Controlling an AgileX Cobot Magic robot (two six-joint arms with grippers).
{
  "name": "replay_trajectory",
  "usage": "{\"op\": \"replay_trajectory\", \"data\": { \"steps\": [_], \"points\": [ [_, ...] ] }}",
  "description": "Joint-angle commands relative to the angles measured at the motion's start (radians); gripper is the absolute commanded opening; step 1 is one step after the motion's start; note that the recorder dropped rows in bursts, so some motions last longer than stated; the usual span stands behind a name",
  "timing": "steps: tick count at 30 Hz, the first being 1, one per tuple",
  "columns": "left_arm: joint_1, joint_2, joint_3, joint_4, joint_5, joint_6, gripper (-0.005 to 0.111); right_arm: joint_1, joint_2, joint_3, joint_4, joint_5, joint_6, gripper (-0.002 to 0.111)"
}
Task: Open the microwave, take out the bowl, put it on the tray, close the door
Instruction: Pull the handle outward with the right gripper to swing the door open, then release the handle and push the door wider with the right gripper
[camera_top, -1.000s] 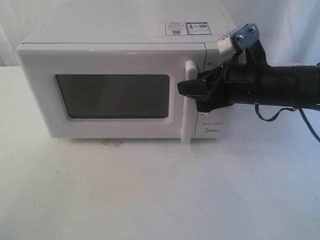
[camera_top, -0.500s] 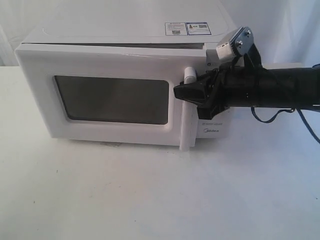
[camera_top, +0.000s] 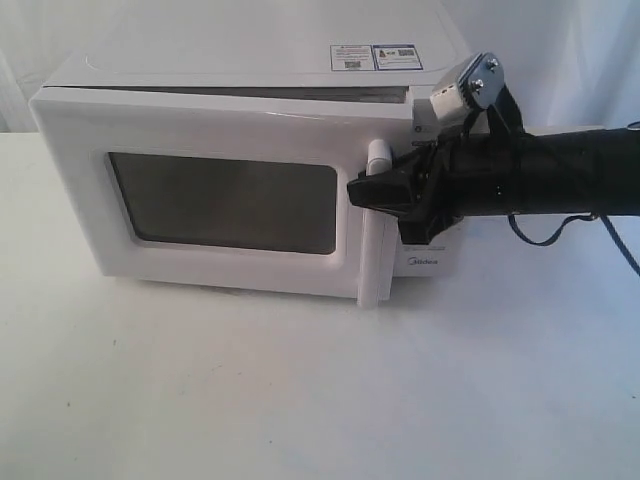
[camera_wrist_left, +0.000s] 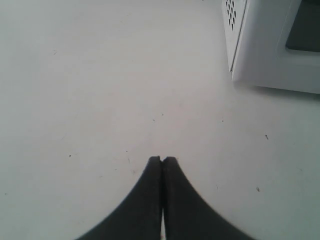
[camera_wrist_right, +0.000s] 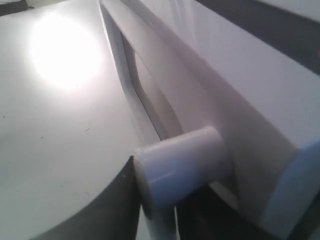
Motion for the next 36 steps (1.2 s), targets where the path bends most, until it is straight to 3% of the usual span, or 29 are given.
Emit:
{"op": "replay_trajectory", "data": {
  "steps": [1,7,10,19,24,27,30,34,36],
  "points": [
    [0.003,-0.004,0.005,-0.004,0.002,0.0,0.0,0.04,-0.043,-0.007,-0.067,0.236,0.112,0.008],
    [0.003,-0.004,0.005,-0.004,0.002,0.0,0.0,0.04,-0.084,-0.007,-0.178,0.236,0.221,0.046],
    [0.003,-0.004,0.005,-0.004,0.002,0.0,0.0,0.04,-0.1,-0.007,-0.207,0.246,0.303,0.052],
    [0.003,-0.004,0.005,-0.004,0.002,0.0,0.0,0.036,-0.223,-0.008,-0.331,0.25,0.452,0.039],
    [0.003,-0.004,0.005,-0.004,0.002,0.0,0.0,0.036,-0.339,-0.008,-0.392,0.233,0.557,0.038],
    [0.003,-0.004,0.005,-0.004,0.002,0.0,0.0,0.036,-0.426,-0.008,-0.47,0.064,0.722,0.038],
    [0.003,-0.004,0.005,-0.004,0.002,0.0,0.0,0.036,-0.483,-0.008,-0.609,-0.16,0.923,0.026],
    [0.003,-0.004,0.005,-0.004,0.002,0.0,0.0,0.036,-0.492,-0.008,-0.635,-0.266,0.936,0.002],
    [0.003,-0.004,0.005,-0.004,0.002,0.0,0.0,0.038,-0.484,0.01,-0.626,-0.405,0.93,0.0]
  ]
}}
